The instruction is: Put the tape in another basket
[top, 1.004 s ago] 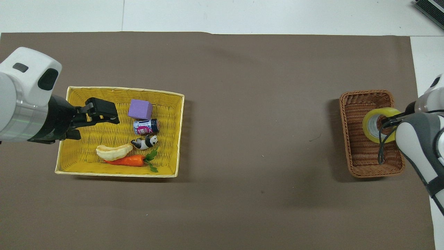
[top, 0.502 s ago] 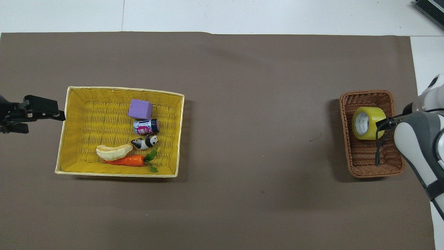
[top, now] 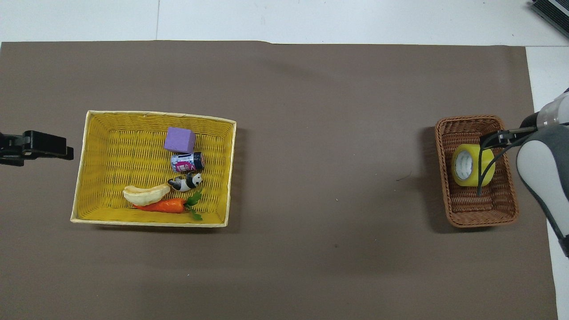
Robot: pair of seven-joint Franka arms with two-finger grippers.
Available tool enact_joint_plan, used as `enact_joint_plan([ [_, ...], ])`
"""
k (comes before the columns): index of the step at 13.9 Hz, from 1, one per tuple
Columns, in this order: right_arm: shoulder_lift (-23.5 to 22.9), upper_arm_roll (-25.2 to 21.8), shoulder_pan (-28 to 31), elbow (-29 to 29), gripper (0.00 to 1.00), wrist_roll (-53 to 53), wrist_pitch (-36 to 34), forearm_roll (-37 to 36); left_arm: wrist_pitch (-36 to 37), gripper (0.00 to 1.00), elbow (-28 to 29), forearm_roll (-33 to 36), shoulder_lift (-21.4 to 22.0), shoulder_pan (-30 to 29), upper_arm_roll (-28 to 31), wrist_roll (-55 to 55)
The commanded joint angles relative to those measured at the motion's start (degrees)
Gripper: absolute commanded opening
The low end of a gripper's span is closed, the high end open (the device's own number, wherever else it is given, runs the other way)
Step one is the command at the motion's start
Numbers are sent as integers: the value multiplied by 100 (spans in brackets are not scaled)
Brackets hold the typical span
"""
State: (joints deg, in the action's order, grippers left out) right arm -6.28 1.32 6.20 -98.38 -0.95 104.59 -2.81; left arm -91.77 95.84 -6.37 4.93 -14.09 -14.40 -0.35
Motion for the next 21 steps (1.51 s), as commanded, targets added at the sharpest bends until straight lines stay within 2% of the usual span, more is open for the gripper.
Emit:
enact_joint_plan([
  [1, 12, 44, -224, 808, 100, 534, -849, 341, 115, 100, 31, 110, 52, -234, -54, 420],
  [4, 30, 70, -233, 1548, 100, 439, -1922, 563, 247, 100, 5, 110, 52, -314, -54, 606],
  [6, 274, 70, -233, 1568, 100, -42, -2241, 528, 265, 100, -31, 101, 61, -322, -54, 554],
  [9, 618, 79, -224, 1067, 100, -406, -2041, 466, 388, 100, -101, 110, 61, -331, -45, 510],
  [12, 593, 70, -189, 1101, 100, -362, -1925, 571, 467, 100, -136, 206, 52, -323, -45, 571],
  [14, 593, 70, -189, 1101, 100, -362, -1916, 563, 581, 100, -250, 504, 52, -296, -63, 868],
  [16, 593, 70, -189, 1101, 100, -362, -1925, 563, 599, 100, -338, 541, 61, -322, -54, 1203],
  [21, 593, 70, -242, 1101, 100, -362, -1916, 563, 599, 100, -303, 558, 78, -322, -54, 1177],
])
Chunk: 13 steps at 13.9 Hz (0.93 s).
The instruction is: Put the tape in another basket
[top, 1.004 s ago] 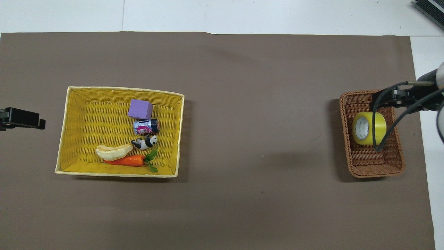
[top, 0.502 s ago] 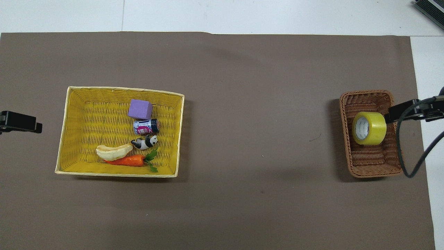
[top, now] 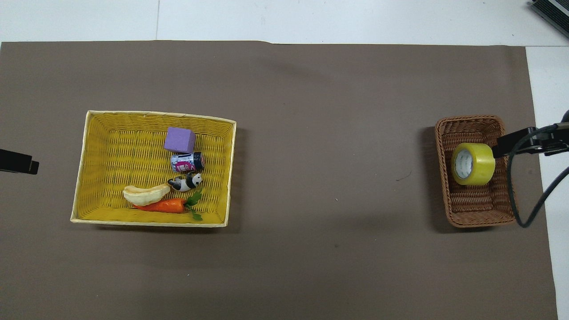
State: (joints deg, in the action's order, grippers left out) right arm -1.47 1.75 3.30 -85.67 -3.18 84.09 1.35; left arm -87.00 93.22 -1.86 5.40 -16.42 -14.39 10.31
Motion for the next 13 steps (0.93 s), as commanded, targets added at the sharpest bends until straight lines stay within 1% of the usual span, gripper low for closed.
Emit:
enact_joint_plan([
  [1, 112, 27, 48, -170, 100, -147, 134, 146, 122, 100, -50, 98, 31, -90, -55, 103],
  [4, 112, 27, 92, -170, 100, -139, 134, 155, 60, 100, -59, 98, 22, -19, -64, 102],
  [7, 112, 27, 92, -170, 100, -130, 125, 59, 358, 100, -15, 98, 84, 16, -64, 67],
  [8, 112, -42, 127, -178, 100, -121, 108, -29, 394, 100, -32, 98, 84, 181, -20, 24],
  [9, 112, -61, 249, -170, 100, -130, 116, -143, 447, 100, -41, 107, 67, 531, 398, -3],
  [10, 103, -61, 476, -170, 100, -138, 134, -135, 482, 100, -76, 107, 40, 1109, 889, -12],
  [11, 112, -61, 600, -178, 100, -139, 116, -135, 561, 100, -137, 150, 14, 1558, 1303, -12],
  [12, 103, -61, 610, -170, 100, -130, 125, -135, 666, 100, -251, 177, -39, 1824, 1542, -3],
  [13, 103, -69, 558, -178, 100, -130, 125, -135, 780, 100, -444, 186, -152, 1992, 1631, -12],
])
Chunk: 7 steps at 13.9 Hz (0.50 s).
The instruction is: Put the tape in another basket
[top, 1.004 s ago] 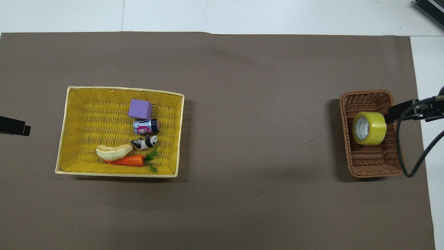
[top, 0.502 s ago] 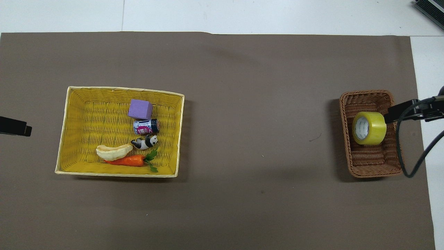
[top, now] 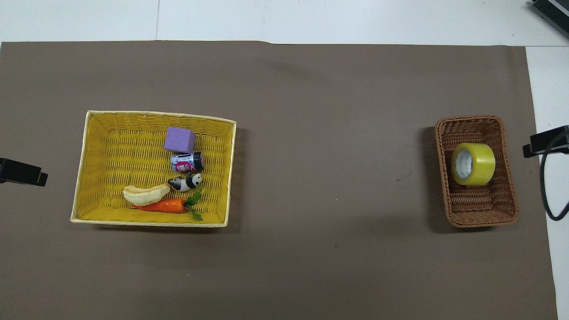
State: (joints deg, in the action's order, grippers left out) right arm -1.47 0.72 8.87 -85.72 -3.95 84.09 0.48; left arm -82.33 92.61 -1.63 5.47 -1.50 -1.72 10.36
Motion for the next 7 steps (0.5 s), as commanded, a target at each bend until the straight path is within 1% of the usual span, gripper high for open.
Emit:
enact_joint_plan([
  [1, 95, 34, -164, -164, 100, -45, 134, -101, 410, 100, -549, 155, -247, 528, 435, -8],
  [3, 86, -150, -516, -164, 100, -45, 134, -337, 533, 100, -822, 146, -423, 502, 410, -8],
  [4, 86, -264, -692, -164, 100, -45, 134, -382, 464, 100, -832, 181, -406, 476, 409, -8],
  [6, 86, -624, -999, -164, 100, -45, 134, -391, 297, 100, -518, 155, -231, 449, 392, 27],
  [7, 86, -747, -1053, -164, 100, -45, 134, -383, 227, 100, -359, 155, -134, 432, 401, 36],
])
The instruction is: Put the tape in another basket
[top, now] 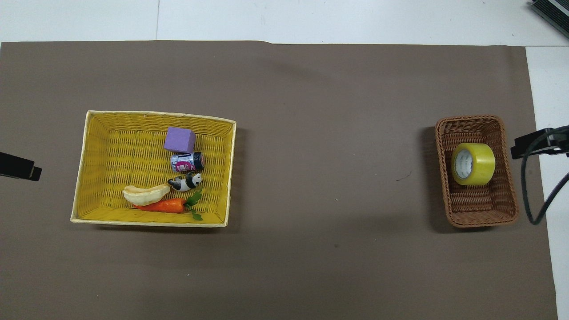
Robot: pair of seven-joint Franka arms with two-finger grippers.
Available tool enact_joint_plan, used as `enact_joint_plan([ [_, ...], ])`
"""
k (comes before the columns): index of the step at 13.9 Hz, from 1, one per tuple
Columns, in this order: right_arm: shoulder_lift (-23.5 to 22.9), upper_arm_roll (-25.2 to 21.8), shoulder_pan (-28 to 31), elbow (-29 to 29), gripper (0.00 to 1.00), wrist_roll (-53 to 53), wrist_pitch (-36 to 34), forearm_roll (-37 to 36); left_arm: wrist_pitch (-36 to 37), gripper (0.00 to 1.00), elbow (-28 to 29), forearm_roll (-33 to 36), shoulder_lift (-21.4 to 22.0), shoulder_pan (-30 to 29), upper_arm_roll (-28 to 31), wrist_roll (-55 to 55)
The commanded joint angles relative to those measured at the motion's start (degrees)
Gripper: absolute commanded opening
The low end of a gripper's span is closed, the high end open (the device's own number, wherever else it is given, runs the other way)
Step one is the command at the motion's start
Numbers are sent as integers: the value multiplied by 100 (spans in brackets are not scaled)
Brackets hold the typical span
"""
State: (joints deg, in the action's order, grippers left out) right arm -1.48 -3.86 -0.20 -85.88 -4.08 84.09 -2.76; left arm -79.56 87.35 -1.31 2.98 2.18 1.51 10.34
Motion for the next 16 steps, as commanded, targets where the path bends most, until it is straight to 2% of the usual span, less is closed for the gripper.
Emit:
enact_joint_plan([
  [1, 86, -299, -130, -148, 100, -32, 134, -49, -120, 100, 238, 122, 141, 63, 104, 47],
  [16, 104, -238, -139, -148, 100, -49, 134, 47, -59, 100, 309, 122, 211, 10, 122, 3],
])
